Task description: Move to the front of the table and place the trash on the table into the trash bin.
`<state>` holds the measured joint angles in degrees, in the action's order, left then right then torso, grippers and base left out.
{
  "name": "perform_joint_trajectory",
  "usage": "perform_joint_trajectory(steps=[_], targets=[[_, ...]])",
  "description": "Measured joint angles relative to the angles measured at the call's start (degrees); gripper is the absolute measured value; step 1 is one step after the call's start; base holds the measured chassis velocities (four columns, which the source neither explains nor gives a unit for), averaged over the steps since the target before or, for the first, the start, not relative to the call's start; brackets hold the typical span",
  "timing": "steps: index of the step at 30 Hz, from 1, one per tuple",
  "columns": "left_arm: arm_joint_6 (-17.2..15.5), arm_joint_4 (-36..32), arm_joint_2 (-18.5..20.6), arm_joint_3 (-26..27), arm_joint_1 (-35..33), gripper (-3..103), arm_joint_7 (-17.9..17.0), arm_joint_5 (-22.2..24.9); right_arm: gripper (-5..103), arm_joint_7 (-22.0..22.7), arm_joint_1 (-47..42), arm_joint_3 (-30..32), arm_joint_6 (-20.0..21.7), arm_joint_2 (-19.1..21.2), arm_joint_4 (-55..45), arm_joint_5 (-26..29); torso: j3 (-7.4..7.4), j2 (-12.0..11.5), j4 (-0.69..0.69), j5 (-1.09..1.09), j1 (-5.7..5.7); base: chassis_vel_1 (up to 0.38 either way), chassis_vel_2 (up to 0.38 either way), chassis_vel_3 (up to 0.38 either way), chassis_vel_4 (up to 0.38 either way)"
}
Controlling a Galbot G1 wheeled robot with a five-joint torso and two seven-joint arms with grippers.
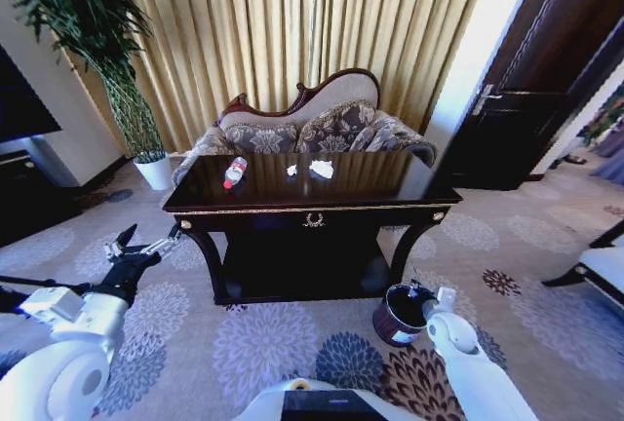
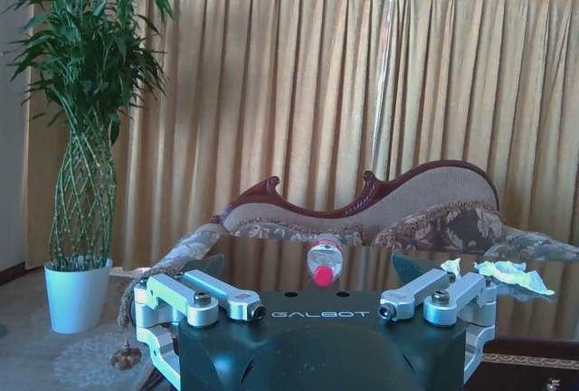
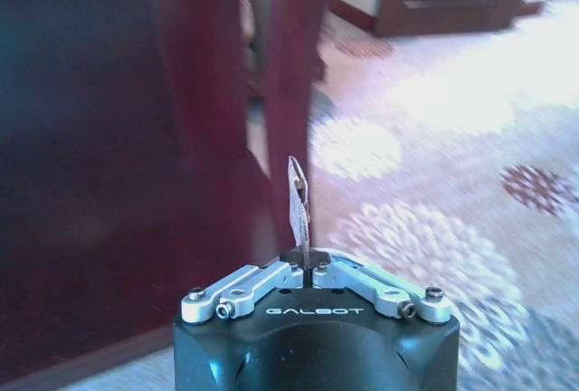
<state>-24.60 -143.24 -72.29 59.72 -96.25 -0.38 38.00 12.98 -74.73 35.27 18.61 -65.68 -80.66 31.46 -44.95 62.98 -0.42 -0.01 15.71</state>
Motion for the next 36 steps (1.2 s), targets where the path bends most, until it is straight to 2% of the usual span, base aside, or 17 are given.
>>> perform_joint_trajectory(steps=[6, 12, 13, 15, 18, 19, 21, 23, 26, 27, 30, 32, 36], targets=[[0.0, 0.0, -0.4, -0.6, -0.1, 100, 0.1, -0.2, 0, 0.6, 2.6, -1.2, -2.1, -0.5, 8.2, -1.0, 0.0, 0.0, 0.0, 0.01, 0.0, 0.0, 0.0, 0.0, 0.0], [0.0, 0.0, -0.4, -0.6, 0.0, 100, 0.1, -0.2, 0, 0.6, 3.1, -1.5, -2.4, -1.1, 8.8, -1.5, 0.0, 0.0, 0.0, 0.0, 0.0, 0.0, 0.0, 0.0, 0.0], [0.0, 0.0, -0.4, -0.6, 0.1, 100, 0.1, -0.2, -3, 0.5, 3.7, -1.6, -2.4, -1.5, 9.2, -2.5, 0.0, 0.0, 0.0, -0.01, -0.01, 0.0, 0.0, 0.0, 0.0], [0.0, 0.0, -0.4, -0.6, 0.1, 100, 0.1, -0.2, 1, 0.5, 4.4, -1.7, -2.4, -1.8, 9.8, -3.6, 0.0, 0.0, 0.0, -0.01, -0.01, 0.0, 0.0, 0.0, 0.0], [0.0, 0.0, -0.4, -0.2, 0.1, 100, 0.1, -0.2, 18, 0.5, 5.7, -1.8, -2.4, -2.6, 11.0, -5.5, 0.0, 0.0, 0.01, 0.0, -0.01, 0.0, 0.0, 0.0, 0.0], [0.0, 0.0, -0.4, -0.2, 0.1, 100, 0.1, -0.2, 18, 0.5, 5.7, -1.8, -2.4, -2.6, 11.0, -5.5, 0.0, 0.0, 0.01, 0.0, -0.01, 0.0, 0.0, 0.0, 0.0], [0.1, 0.0, -0.4, 0.2, 0.1, 100, 0.5, -0.1, 28, 0.5, 6.0, -1.8, -2.8, -2.9, 11.0, -6.0, 0.0, 0.0, 0.0, 0.0, -0.01, 0.0, 0.0, 0.0, 0.0], [0.1, 0.0, -0.4, 0.3, 0.1, 100, 0.7, -0.1, 28, 0.5, 6.1, -1.8, -2.9, -2.9, 11.1, -6.1, 0.0, 0.0, 0.0, -0.01, -0.01, 0.0, 0.0, 0.0, 0.0], [0.1, 0.0, -0.5, 0.8, 0.0, 100, 1.2, 0.0, 44, 0.6, 6.3, -1.7, -3.3, -3.1, 11.1, -6.2, 0.0, 0.0, 0.01, -0.01, -0.01, 0.0, 0.0, 0.0, 0.0], [0.1, 0.0, -0.5, 0.8, 0.0, 100, 1.2, 0.0, 44, 0.6, 6.3, -1.7, -3.3, -3.1, 11.1, -6.2, 0.0, 0.0, 0.01, -0.01, -0.01, 0.0, 0.0, 0.0, 0.0], [0.2, 0.0, -0.5, 0.8, 0.0, 100, 1.3, 0.0, 61, 0.6, 6.0, -1.5, -3.4, -3.1, 10.7, -6.2, 0.0, 0.0, 0.0, 0.0, -0.01, 0.0, 0.0, 0.0, 0.0], [0.2, 0.0, -0.4, 0.8, 0.1, 100, 1.3, 0.0, 61, 0.6, 5.9, -1.5, -3.4, -3.1, 10.5, -6.2, 0.0, 0.0, 0.0, 0.0, -0.01, 0.0, 0.0, 0.0, 0.0], [0.2, 0.0, -0.1, 0.8, 0.2, 100, 1.3, 0.1, 83, 0.6, 5.6, -1.3, -3.5, -3.0, 10.2, -6.1, 0.0, 0.0, 0.0, 0.0, -0.01, 0.0, 0.0, 0.0, 0.0]])
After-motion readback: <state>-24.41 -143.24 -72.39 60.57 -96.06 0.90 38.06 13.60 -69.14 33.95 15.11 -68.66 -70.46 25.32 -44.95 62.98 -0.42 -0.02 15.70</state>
